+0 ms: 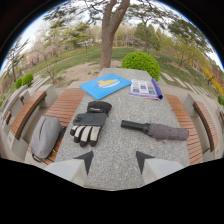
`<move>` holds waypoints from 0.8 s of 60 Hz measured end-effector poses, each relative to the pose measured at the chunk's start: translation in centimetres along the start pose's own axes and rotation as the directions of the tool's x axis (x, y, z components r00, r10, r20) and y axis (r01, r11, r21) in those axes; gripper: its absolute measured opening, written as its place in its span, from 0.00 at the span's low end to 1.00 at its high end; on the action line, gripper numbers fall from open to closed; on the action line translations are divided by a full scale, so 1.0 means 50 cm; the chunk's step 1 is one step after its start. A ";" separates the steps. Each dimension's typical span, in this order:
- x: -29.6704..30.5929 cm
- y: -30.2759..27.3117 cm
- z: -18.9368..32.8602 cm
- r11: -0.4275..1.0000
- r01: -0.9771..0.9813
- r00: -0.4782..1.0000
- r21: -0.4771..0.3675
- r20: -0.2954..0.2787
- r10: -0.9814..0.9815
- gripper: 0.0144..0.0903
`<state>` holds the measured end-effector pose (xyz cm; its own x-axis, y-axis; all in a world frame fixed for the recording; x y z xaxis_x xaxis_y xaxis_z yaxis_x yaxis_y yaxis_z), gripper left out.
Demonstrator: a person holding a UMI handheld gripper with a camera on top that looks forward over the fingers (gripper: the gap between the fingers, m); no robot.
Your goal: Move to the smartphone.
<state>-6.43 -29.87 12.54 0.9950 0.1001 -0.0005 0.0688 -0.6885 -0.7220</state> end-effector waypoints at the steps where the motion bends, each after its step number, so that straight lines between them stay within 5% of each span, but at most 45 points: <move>1: -0.003 0.000 0.000 1.000 0.003 1.000 -0.001 0.003 -0.003 0.93; 17: -0.113 0.001 0.054 1.000 0.016 0.999 -0.017 0.040 -0.016 0.93; 48: -0.218 -0.098 0.308 0.999 -0.027 0.996 -0.027 -0.086 0.025 0.93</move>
<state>-18.75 -16.52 5.40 0.9989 0.0211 0.0408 0.0437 -0.7099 -0.7029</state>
